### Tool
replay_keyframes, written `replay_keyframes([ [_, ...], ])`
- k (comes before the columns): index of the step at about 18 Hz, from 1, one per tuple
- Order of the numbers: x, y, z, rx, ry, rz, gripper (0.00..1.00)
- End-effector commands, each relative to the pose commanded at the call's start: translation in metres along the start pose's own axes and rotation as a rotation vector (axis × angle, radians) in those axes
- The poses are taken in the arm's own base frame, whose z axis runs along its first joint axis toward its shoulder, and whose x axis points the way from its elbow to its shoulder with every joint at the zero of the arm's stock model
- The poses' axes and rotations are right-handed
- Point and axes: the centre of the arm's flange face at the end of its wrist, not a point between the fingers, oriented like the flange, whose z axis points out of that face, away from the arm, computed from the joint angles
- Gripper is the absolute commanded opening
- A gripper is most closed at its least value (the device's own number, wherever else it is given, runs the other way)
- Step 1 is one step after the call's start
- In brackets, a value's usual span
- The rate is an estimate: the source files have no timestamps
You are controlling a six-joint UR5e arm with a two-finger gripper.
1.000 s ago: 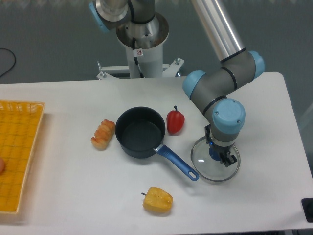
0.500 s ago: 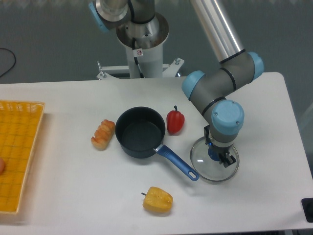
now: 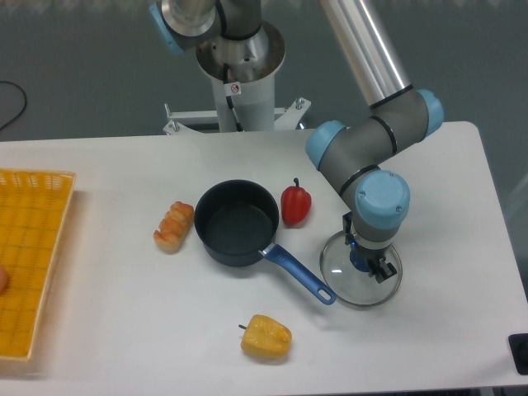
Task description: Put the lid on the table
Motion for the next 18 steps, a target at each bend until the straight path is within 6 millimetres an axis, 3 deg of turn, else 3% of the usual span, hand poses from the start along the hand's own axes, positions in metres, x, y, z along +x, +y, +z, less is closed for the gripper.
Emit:
replay_keyframes([
  [8,0.001,-0.004,-0.002,-0.002,-0.002,0.000,0.89],
  [9,0.001,-0.003,-0.007,-0.001,-0.010,-0.002,0.98],
  [10,0.001,-0.004,-0.012,-0.001,-0.016,-0.002,1.00],
  [18,-0.001,-0.007,-0.058,-0.005,-0.095,0.011,1.00],
])
